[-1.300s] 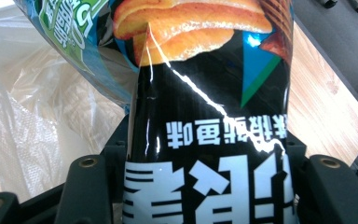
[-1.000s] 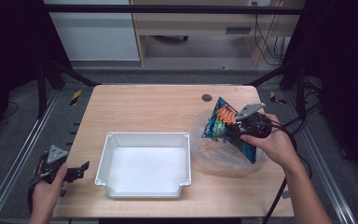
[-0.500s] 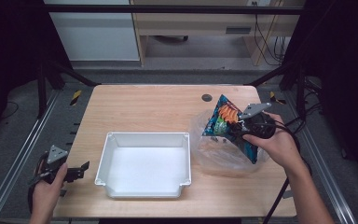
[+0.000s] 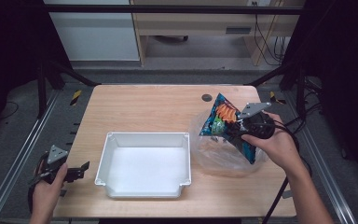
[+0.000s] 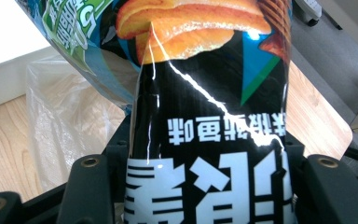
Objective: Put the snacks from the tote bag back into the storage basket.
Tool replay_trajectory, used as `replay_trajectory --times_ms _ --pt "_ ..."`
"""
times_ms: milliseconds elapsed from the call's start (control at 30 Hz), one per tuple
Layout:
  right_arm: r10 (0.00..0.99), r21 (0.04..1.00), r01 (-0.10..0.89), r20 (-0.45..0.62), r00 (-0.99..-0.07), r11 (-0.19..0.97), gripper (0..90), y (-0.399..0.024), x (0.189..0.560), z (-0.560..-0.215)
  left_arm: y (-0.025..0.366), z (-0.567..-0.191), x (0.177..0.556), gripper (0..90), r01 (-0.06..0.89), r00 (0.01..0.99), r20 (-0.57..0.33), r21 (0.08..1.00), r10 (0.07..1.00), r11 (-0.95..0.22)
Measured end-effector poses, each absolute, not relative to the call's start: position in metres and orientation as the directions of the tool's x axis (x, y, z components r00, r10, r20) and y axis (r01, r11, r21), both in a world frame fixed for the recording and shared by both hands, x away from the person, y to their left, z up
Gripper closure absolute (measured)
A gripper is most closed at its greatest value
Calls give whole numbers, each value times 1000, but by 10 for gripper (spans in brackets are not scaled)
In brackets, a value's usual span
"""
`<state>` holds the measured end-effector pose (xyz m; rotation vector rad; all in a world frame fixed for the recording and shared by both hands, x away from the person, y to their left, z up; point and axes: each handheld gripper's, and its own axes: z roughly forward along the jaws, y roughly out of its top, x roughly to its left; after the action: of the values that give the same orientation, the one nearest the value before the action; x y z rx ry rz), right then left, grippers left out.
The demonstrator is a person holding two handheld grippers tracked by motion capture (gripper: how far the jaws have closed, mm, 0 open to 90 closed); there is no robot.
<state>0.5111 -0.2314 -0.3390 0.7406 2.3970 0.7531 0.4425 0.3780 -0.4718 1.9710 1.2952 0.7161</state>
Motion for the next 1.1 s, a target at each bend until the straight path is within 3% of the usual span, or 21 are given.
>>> replay_trajectory --times_ms 1100 --pt "549 646 227 -353 -758 729 433 -175 487 -314 377 -472 443 26 566 361 81 772 929 -288"
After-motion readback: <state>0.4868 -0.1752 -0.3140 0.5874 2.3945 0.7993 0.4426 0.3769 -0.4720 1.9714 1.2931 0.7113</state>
